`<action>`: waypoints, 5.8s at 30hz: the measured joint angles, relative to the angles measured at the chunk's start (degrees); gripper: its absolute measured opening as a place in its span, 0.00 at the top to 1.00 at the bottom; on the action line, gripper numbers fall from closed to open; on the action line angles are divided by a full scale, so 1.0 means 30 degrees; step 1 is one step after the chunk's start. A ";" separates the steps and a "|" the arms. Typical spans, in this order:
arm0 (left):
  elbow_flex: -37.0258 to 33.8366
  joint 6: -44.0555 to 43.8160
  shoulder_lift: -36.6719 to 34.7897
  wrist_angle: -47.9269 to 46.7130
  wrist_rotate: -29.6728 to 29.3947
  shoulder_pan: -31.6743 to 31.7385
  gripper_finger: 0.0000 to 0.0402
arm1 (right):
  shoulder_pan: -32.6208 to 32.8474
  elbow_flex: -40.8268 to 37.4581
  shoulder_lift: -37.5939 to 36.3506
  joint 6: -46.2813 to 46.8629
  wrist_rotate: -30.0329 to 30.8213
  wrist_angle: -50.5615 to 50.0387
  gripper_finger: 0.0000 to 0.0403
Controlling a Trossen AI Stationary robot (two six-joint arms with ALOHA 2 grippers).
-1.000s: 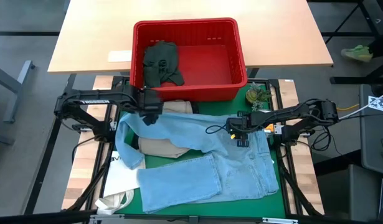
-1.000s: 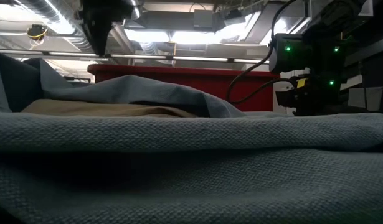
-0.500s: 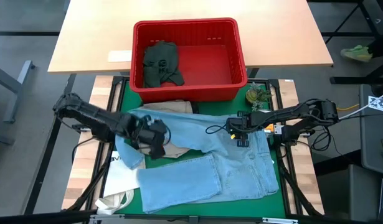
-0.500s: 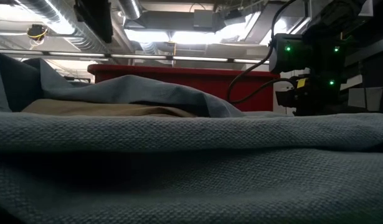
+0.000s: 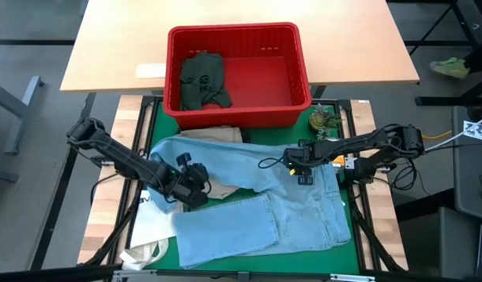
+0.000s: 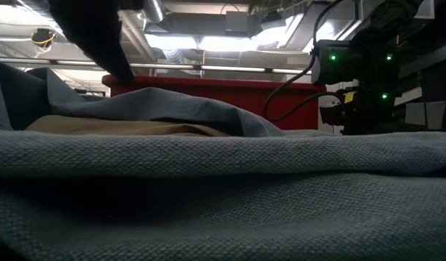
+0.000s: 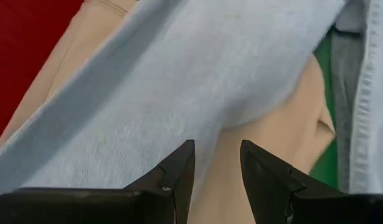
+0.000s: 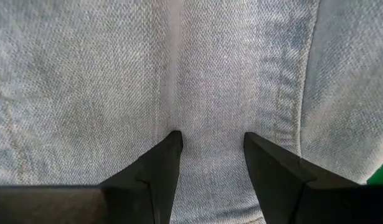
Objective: Fold Laundry from Bin
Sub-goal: Fold the light blue pants
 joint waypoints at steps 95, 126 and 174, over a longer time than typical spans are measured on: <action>0.2583 -2.5256 0.1628 -0.6930 1.0572 -0.7723 0.67 | 0.0000 -0.0124 -0.2887 -0.0488 -0.0788 -0.1482 0.54; -0.2804 -2.8915 0.2455 -0.2792 0.9223 -0.8619 0.67 | 0.0000 -0.0087 -0.3366 -0.0517 -0.0780 -0.2043 0.54; -0.2600 -2.6505 0.2397 -0.3586 0.6368 -0.5739 0.74 | 0.0000 -0.0066 -0.3373 -0.0517 -0.0760 -0.2010 0.54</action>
